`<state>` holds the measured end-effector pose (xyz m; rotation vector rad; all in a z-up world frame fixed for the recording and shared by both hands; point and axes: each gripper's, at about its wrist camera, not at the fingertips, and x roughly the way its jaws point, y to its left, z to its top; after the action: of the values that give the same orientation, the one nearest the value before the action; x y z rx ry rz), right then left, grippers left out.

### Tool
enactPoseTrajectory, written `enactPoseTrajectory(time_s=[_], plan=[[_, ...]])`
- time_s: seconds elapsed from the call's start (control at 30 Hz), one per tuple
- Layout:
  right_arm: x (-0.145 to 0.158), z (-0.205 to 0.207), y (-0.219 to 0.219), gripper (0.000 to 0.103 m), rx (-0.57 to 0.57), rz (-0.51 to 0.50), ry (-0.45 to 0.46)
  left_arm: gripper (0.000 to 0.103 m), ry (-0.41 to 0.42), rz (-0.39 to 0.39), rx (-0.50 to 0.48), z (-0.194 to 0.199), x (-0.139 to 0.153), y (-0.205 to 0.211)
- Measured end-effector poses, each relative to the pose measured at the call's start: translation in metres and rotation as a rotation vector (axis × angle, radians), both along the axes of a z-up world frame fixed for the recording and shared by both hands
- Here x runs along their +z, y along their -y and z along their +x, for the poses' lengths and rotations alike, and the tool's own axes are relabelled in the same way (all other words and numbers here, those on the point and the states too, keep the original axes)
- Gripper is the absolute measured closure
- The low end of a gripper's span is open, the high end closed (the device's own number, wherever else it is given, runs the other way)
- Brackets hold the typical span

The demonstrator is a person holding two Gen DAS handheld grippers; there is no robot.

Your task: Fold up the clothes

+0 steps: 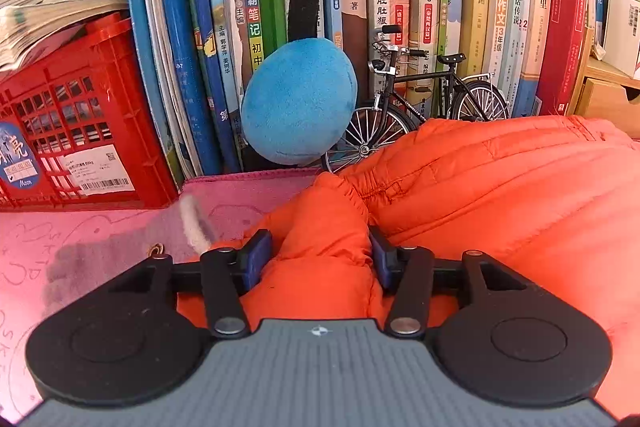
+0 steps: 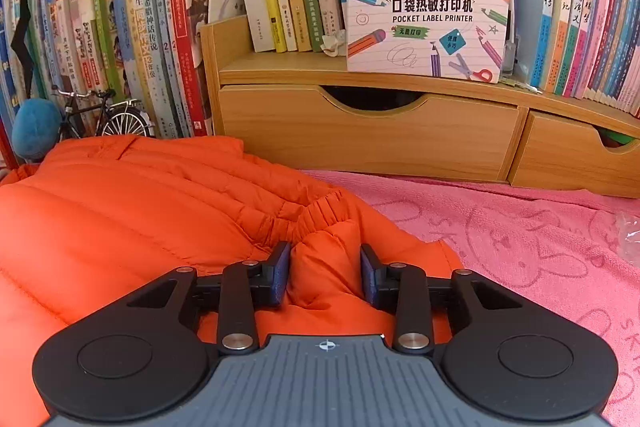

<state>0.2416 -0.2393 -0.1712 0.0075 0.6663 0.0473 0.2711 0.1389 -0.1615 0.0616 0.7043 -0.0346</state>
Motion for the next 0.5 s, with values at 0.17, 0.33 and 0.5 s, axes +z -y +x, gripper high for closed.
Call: enactPoseTrajectory(time_s=[0.17, 0.33, 0.5], plan=[[-0.005, -0.002, 0.004, 0.062, -0.031, 0.031, 0.017, 0.05, 0.019, -0.037, 0.01, -0.003, -0.004, -0.005], [-0.008, -0.001, 0.009, 0.053, -0.077, 0.068, 0.016, 0.048, 0.015, -0.05, 0.015, -0.001, -0.004, -0.007], [-0.008, 0.003, 0.01, 0.046, -0.097, 0.062, -0.01, 0.047, -0.001, -0.023, 0.023, 0.0, -0.002, -0.003]])
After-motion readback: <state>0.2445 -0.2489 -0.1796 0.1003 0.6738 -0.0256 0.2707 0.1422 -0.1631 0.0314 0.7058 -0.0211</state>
